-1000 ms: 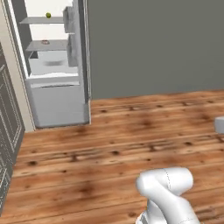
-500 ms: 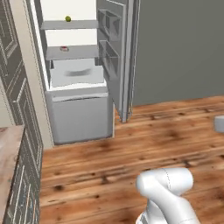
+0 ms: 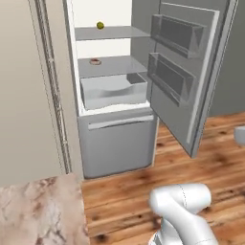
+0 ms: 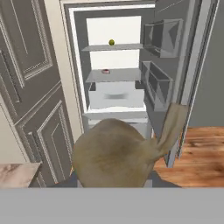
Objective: Transport the steak and garlic to the fridge. Place the steak on the rack containing meat and place the garlic on the rack containing the vegetable, ensuring meats and vegetables are on different racks.
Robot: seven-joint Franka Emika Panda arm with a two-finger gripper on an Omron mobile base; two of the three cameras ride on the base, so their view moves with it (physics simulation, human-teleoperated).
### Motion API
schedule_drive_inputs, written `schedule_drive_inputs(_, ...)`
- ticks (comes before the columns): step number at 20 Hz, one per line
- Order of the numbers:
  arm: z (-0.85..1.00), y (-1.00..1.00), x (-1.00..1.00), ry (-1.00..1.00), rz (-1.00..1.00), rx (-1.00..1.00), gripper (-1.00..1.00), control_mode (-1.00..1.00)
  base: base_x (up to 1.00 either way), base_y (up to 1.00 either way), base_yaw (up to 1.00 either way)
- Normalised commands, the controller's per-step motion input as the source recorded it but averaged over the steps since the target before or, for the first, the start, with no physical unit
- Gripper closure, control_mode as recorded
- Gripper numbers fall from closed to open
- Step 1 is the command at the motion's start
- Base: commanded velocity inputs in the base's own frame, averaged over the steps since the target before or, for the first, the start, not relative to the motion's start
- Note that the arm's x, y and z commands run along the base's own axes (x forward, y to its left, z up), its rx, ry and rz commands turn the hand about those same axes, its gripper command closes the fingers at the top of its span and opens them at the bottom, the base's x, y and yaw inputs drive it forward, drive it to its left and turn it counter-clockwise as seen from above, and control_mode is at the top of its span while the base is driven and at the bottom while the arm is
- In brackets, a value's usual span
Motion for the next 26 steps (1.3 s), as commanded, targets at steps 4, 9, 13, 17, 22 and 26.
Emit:
schedule_drive_inputs(4, 0.0, 0.0, 0.0, 0.0, 0.0, 0.0, 1.0, 1.0, 1.0, 0.96, -0.18)
schedule_drive_inputs(9, 0.0, 0.0, 0.0, 0.0, 0.0, 0.0, 1.0, 1.0, 1.0, 0.18, -0.04)
schedule_drive_inputs(13, 0.0, 0.0, 0.0, 0.0, 0.0, 0.0, 1.0, 1.0, 1.0, 0.0, 0.0)
schedule_drive_inputs(17, 0.0, 0.0, 0.0, 0.0, 0.0, 0.0, 1.0, 1.0, 1.0, -0.04, 0.02)
schedule_drive_inputs(22, 0.0, 0.0, 0.0, 0.0, 0.0, 0.0, 1.0, 1.0, 1.0, -0.31, 0.05)
schedule_drive_inputs(26, 0.0, 0.0, 0.0, 0.0, 0.0, 0.0, 1.0, 1.0, 1.0, -0.21, 0.0)
